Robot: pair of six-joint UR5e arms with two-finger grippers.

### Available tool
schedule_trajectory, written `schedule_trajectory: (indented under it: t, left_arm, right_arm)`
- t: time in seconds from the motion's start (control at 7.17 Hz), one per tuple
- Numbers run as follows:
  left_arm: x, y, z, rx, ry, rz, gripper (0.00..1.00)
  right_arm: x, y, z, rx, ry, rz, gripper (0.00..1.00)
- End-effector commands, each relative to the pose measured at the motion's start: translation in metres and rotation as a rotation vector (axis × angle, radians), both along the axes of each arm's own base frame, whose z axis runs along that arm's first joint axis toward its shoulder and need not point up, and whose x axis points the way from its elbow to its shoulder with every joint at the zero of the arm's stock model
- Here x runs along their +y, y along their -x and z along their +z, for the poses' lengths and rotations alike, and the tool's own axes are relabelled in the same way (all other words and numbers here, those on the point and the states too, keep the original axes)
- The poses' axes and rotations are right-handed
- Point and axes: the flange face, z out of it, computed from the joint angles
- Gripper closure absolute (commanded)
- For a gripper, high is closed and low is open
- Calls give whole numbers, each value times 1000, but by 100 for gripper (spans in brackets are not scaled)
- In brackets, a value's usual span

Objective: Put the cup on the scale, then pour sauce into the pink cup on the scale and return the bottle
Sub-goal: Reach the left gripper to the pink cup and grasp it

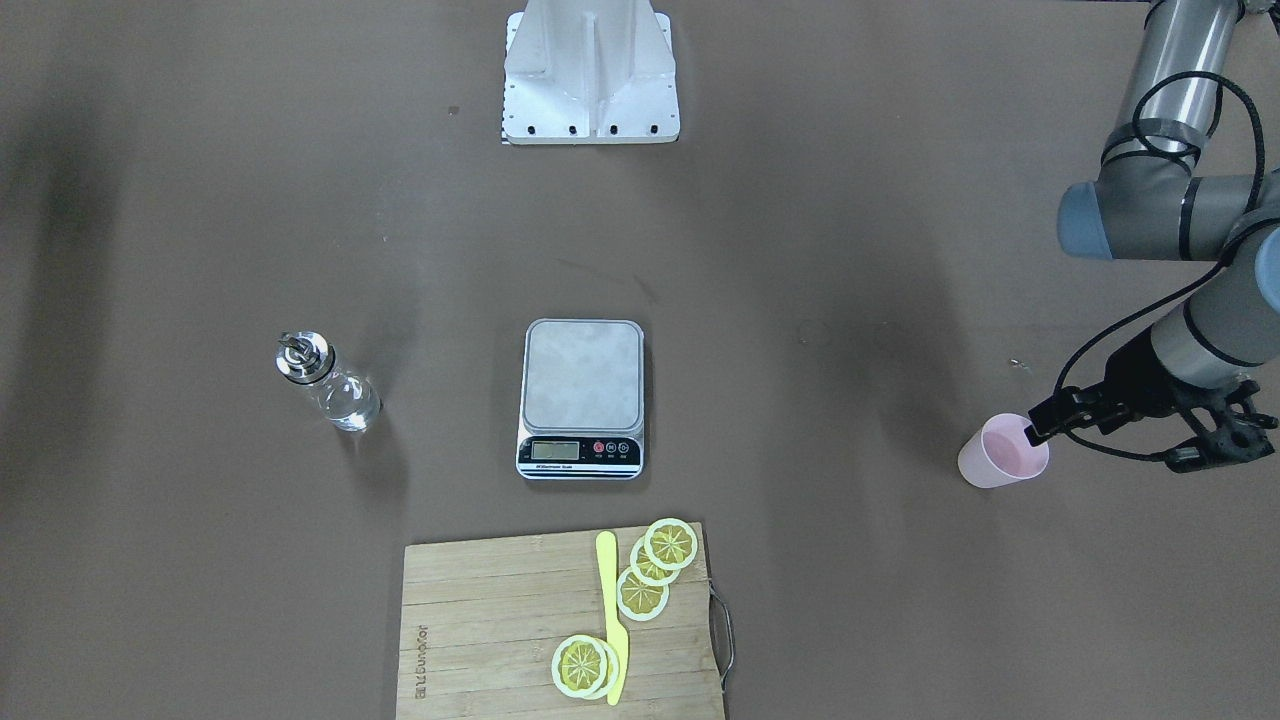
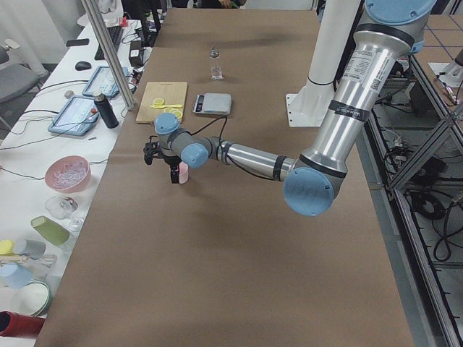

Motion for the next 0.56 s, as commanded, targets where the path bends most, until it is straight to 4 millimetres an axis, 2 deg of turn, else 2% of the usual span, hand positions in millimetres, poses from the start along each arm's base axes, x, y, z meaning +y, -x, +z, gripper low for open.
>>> schedule_trajectory:
  t: [0.0, 0.28, 0.42]
  left_arm:
    - [3, -19, 2, -18, -9, 16, 3]
    - [5, -23, 7, -24, -3, 23, 13]
    - [6, -27, 11, -28, 4, 29, 27]
  right_arm:
    - [-1, 0, 2, 1, 3, 0, 0]
    - [-1, 0, 2, -1, 3, 0, 0]
    - [-1, 0, 1, 1, 3, 0, 0]
